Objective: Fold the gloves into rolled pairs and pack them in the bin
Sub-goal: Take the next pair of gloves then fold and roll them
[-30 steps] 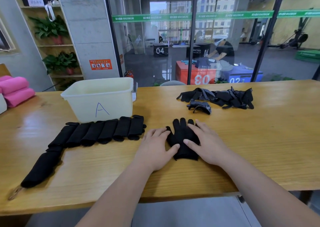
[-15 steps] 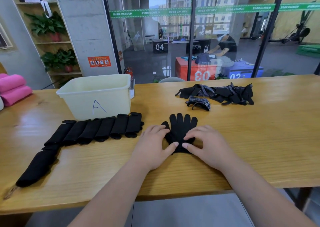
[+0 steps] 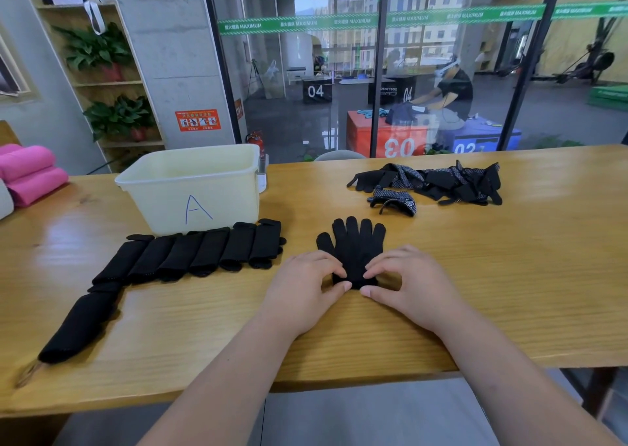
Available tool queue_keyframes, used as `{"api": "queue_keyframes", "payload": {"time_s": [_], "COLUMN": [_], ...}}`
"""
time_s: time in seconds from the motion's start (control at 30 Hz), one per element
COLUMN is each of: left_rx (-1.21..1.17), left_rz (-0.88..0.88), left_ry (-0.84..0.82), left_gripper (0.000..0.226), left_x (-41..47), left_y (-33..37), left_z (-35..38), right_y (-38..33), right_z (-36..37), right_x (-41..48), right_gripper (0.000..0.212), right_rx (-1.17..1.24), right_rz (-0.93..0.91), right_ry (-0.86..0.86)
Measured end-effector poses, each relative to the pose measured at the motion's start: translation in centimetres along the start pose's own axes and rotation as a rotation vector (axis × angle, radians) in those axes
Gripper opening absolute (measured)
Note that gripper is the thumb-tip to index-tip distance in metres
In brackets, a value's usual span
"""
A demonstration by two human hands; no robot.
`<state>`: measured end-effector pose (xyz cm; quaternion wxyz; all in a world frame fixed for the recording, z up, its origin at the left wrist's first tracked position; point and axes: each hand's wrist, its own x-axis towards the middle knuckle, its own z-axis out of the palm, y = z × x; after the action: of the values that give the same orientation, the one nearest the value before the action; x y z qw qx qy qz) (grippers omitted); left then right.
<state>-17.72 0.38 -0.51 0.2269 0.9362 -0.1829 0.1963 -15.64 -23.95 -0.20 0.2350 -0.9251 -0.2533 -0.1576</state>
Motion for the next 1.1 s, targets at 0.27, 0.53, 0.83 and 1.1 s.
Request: {"api": "queue_keyframes", "payload": {"time_s": [0.27, 0.53, 0.83, 1.1], "left_rx": [0.009, 0.049, -0.042, -0.179], "left_rz": [-0.045, 0.015, -0.055, -0.167], "left_ry": [0.018, -0.009, 0.013, 0.002], "left_gripper": [0.021, 0.043, 0.016, 0.024], "left_x": [-0.1, 0.0, 0.0, -0.1], "left_y": [-0.1, 0.3, 0.1, 0.3], "left_z": [0.3, -0.3, -0.4, -0.6], "right_y": [0.2, -0.1, -0.9, -0.5], "right_z": [0.2, -0.1, -0.6, -0.2], "right_x": [0.2, -0.1, -0.5, 0.1], "right_gripper": [0.023, 0.020, 0.041, 0.016], "right_rx": [-0.064, 0.044, 0.128, 0.245], "right_rz": [-0.022, 0.128, 0.117, 0.224], "right_ry": [0.009, 0.034, -0.012, 0.072]}}
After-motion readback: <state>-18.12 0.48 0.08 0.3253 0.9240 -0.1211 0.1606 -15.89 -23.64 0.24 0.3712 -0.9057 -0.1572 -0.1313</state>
